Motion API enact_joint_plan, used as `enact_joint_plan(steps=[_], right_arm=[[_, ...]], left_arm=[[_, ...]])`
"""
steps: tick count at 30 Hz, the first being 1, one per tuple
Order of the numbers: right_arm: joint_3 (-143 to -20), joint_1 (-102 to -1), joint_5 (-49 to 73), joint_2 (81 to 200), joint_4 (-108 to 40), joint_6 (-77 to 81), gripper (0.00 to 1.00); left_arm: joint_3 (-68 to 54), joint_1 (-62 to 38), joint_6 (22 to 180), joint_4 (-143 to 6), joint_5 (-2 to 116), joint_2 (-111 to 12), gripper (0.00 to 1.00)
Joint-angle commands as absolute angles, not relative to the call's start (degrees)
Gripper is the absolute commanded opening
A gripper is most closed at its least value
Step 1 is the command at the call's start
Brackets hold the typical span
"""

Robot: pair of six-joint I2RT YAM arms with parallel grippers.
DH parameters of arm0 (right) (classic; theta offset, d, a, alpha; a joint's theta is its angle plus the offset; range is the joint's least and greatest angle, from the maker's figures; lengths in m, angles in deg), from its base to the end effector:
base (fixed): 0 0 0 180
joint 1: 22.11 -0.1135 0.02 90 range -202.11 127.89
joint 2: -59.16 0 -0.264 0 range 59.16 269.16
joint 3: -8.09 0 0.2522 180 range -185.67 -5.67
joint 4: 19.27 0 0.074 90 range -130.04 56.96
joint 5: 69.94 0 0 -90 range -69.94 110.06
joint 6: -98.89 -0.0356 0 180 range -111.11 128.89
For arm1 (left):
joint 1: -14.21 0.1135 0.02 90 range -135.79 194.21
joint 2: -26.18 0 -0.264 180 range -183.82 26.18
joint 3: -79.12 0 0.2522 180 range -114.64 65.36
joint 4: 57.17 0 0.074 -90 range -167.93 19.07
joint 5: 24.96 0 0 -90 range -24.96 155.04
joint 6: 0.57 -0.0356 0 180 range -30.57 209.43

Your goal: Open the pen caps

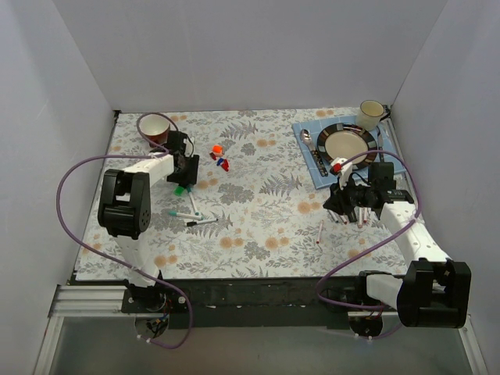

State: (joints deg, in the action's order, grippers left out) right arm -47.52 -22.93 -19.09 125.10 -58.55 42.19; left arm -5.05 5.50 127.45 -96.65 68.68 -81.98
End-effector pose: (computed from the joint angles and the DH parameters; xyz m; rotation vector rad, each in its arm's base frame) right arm 0.2260 0.0257 0.2319 -0.9359 2.0525 0.5336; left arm 0.3776 -0.0556 0.1638 -0.6992 2.5941 -0.1728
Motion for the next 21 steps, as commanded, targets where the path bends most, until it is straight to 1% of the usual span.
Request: enact_joint_plan(steps=[1, 5, 7, 11, 12, 13, 14, 15, 18, 19, 21], right_arm=[[-49.7, -23.1, -20.8, 123.9, -58.9, 43.0, 0.29], [-49.8, -23.1, -20.8, 123.9, -59.0, 43.0, 0.29], [-49.8, -23.2, -20.7, 123.8, -58.9, 43.0, 0.29], [-49.7, -23.1, -20.7, 123.7, -58.8, 43.0, 0.29], [-49.7, -23.2, -20.7, 123.8, -58.9, 43.0, 0.29], [-49.8, -23.2, -20.7, 123.8, -58.9, 43.0, 0.29], [-49.7, -23.2, -20.7, 123.8, -58.9, 43.1, 0.29], [-49.7, -23.2, -20.7, 123.9, -58.9, 43.0, 0.29], [-49.7, -23.2, -20.8, 124.0, -59.0, 43.1, 0.29], [-49.7, -23.2, -20.9, 124.1, -59.0, 43.1, 0.29], [-49.6, -23.2, -21.0, 124.2, -59.1, 43.1, 0.29]], left_arm=[[-9.9, 5.6, 124.1, -99.0, 67.9, -83.6, 0.48], [-11.4, 5.6, 123.0, -100.2, 67.8, -86.7, 0.44], [-11.2, 5.7, 122.9, -100.1, 67.9, -87.6, 0.43], [-10.9, 6.1, 123.4, -99.8, 68.4, -89.2, 0.34], [-10.9, 6.2, 123.4, -99.8, 68.6, -89.2, 0.3], [-11.1, 6.3, 123.4, -99.7, 69.0, -89.1, 0.29], [-11.4, 6.3, 123.6, -99.7, 69.3, -88.9, 0.24], [-11.4, 6.3, 123.8, -99.5, 69.6, -87.6, 0.17], [-10.2, 6.3, 123.7, -96.7, 71.9, -82.8, 0.1], [-10.0, 6.3, 123.6, -94.9, 72.9, -81.1, 0.04], [-9.2, 6.3, 123.6, -93.4, 73.5, -78.7, 0.02]])
